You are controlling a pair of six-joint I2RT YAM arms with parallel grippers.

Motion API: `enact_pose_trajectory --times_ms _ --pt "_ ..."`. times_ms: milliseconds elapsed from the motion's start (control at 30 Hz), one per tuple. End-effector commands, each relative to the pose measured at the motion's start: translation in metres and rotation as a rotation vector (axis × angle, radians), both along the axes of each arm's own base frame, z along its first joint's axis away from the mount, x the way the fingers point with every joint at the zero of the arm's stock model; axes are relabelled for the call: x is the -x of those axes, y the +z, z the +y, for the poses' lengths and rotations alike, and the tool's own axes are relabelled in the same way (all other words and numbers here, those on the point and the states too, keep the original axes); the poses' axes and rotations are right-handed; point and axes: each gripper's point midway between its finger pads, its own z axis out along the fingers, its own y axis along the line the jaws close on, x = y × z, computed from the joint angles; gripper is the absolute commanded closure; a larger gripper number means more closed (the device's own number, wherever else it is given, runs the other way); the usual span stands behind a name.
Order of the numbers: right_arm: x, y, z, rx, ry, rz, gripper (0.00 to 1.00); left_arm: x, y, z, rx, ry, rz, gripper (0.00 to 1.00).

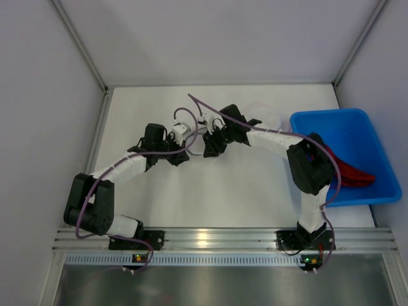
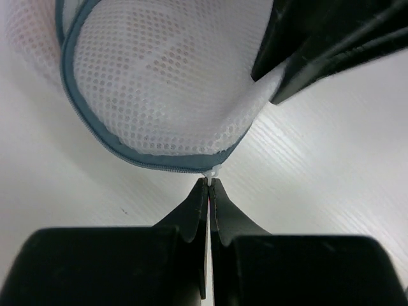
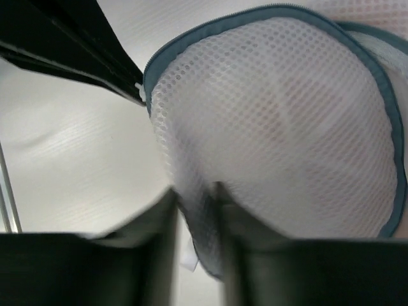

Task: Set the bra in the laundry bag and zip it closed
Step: Zip the zipper on the laundry bag.

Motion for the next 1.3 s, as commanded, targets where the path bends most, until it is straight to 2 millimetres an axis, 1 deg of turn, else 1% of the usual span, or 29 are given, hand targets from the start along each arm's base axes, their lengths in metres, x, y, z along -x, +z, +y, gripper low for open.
enact_pose_trajectory --times_ms 0,33,67,100,133,167,200,267,333,400,467,533,567,600,633,667,700,733,767,800,833,867,900,933,1067,1167,1233,1267 --pt "-0.029 0.023 -0.032 0.055 -0.038 -0.18 0.58 -0.001 0.026 -0.006 0.091 0.033 0.033 1.0" --pt "-0.03 0.025 -0.036 0.058 -0.048 -0.192 0.47 -0.001 0.027 -0.007 0.097 0.035 0.04 1.0" --pt "-0.031 0.037 -0.038 0.043 -0.054 -0.223 0.41 -0.001 0.028 -0.008 0.102 0.036 0.043 1.0" --pt "-0.032 0.043 -0.04 0.034 -0.055 -0.25 0.36 0.0 0.029 -0.012 0.118 0.034 0.06 1.0" --pt "-0.029 0.044 -0.043 0.037 -0.037 -0.272 0.34 0.002 0.029 -0.014 0.128 0.038 0.078 1.0" --pt "-0.026 0.058 -0.043 0.014 -0.026 -0.308 0.33 0.001 0.03 -0.016 0.137 0.041 0.09 1.0" --pt "-0.024 0.063 -0.043 -0.001 -0.011 -0.331 0.34 0.002 0.029 -0.017 0.145 0.042 0.105 1.0" --pt "-0.013 0.075 -0.045 -0.027 0.046 -0.387 0.34 0.004 0.03 -0.021 0.171 0.061 0.147 1.0" --pt "-0.012 0.08 -0.048 0.0 0.063 -0.447 0.35 0.007 0.03 -0.023 0.187 0.077 0.178 1.0" --pt "-0.014 0.08 -0.053 0.042 0.077 -0.492 0.36 0.009 0.029 -0.024 0.199 0.099 0.205 1.0" --pt "-0.01 0.085 -0.056 0.054 0.124 -0.547 0.37 0.012 0.029 -0.025 0.21 0.099 0.221 1.0" --pt "-0.003 0.091 -0.051 0.022 0.169 -0.584 0.4 0.015 0.027 -0.025 0.215 0.105 0.237 1.0" --pt "-0.002 0.092 -0.048 0.012 0.178 -0.597 0.43 0.016 0.027 -0.025 0.217 0.108 0.242 1.0" --pt "0.002 0.091 -0.044 0.007 0.192 -0.609 0.44 0.017 0.026 -0.025 0.22 0.113 0.25 1.0" --pt "0.003 0.083 -0.043 0.028 0.2 -0.633 0.46 0.018 0.024 -0.025 0.221 0.119 0.261 1.0" --pt "0.007 0.083 -0.029 0.017 0.227 -0.688 0.47 0.019 0.024 -0.025 0.226 0.118 0.27 1.0" --pt "0.009 0.081 -0.022 0.02 0.244 -0.726 0.48 0.02 0.024 -0.026 0.234 0.124 0.286 1.0" --pt "0.019 0.067 -0.013 0.043 0.279 -0.749 0.49 0.021 0.023 -0.027 0.239 0.127 0.299 1.0" --pt "0.018 0.071 -0.003 0.019 0.279 -0.792 0.49 0.022 0.024 -0.029 0.254 0.127 0.318 1.0" --pt "0.017 0.07 0.001 0.019 0.262 -0.804 0.49 0.023 0.024 -0.03 0.261 0.126 0.331 1.0" --pt "0.022 0.066 0.008 0.006 0.264 -0.818 0.5 0.024 0.025 -0.031 0.268 0.121 0.337 1.0" --pt "0.02 0.066 0.013 -0.003 0.255 -0.838 0.5 0.024 0.025 -0.032 0.273 0.122 0.346 1.0" --pt "0.015 0.071 0.017 -0.012 0.232 -0.884 0.5 0.027 0.026 -0.033 0.282 0.122 0.358 1.0" --pt "0.016 0.064 0.021 -0.01 0.234 -0.895 0.51 0.028 0.027 -0.033 0.286 0.121 0.363 1.0" --pt "0.005 0.056 0.028 -0.002 0.202 -0.961 0.53 0.03 0.031 -0.035 0.304 0.112 0.372 1.0" --pt "0.0 0.051 0.032 0.001 0.205 -0.987 0.58 0.031 0.032 -0.034 0.309 0.114 0.376 1.0" --pt "-0.004 0.048 0.033 0.009 0.202 -0.996 0.65 0.032 0.033 -0.034 0.313 0.115 0.377 1.0" --pt "-0.004 0.046 0.033 0.012 0.201 -0.997 0.74 0.033 0.033 -0.034 0.314 0.115 0.381 1.0"
